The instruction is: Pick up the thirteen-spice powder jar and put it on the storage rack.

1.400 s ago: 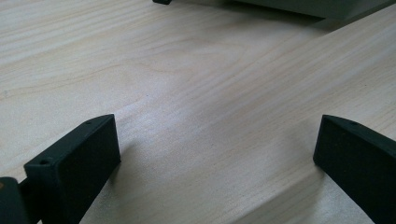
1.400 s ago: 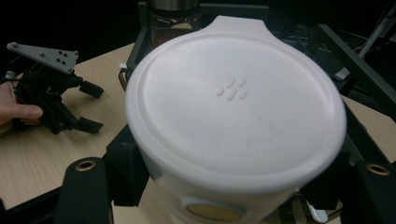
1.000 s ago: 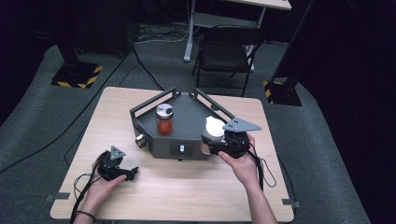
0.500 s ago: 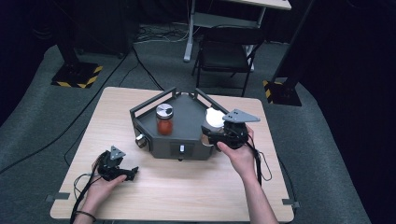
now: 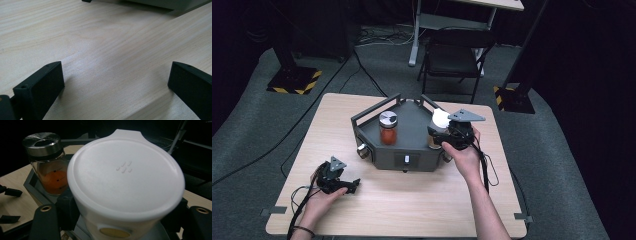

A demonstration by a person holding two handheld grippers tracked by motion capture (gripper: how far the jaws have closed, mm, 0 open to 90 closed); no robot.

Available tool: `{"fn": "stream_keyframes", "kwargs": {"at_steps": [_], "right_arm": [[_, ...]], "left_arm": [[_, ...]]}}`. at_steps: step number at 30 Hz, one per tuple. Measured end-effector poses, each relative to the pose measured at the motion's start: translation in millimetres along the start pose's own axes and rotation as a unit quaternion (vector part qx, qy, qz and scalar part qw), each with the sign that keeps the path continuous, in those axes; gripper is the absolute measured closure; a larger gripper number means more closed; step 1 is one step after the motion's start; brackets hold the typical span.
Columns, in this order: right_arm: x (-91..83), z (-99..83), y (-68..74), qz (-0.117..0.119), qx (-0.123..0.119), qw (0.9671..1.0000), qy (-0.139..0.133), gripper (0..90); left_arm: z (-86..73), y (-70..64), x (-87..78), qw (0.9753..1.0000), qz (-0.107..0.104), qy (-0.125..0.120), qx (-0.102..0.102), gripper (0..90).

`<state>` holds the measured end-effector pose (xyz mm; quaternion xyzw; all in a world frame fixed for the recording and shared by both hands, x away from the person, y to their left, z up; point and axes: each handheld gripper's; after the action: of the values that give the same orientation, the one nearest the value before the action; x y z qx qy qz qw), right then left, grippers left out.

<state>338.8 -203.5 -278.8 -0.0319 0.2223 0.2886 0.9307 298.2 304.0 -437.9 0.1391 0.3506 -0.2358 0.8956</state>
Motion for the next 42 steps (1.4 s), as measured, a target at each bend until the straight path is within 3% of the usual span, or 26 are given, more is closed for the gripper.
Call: {"fn": "stream_keyframes", "kwargs": {"at_steps": [10, 26, 32, 42], "right_arm": [[11.6, 1.4, -0.8, -0.008, 0.004, 0.9999, 0.014, 29.9], [17.9, 4.1, -7.8, -0.001, 0.017, 0.9995, 0.027, 29.6], [18.5, 6.4, -11.6, 0.0, 0.021, 0.9989, 0.042, 22.0], [7.5, -6.7, -19.9, 0.006, 0.034, 0.9986, 0.041, 12.0]], "left_arm": [[0.0, 0.0, 0.0, 1.0, 0.0, 0.0, 0.0, 0.0], [0.0, 0.0, 0.0, 1.0, 0.0, 0.0, 0.0, 0.0], [0.0, 0.0, 0.0, 1.0, 0.0, 0.0, 0.0, 0.0], [-0.1, -0.1, 0.0, 1.0, 0.0, 0.0, 0.0, 0.0]]}}
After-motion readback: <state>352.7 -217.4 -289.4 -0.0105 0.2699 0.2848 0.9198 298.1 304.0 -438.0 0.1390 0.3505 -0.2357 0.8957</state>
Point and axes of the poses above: each handheld gripper's, and its own axes: x roughly forward along the jaws, z roughly out of its top, y roughly to its left, and after that the axes turned 7 degrees about x, right-handed
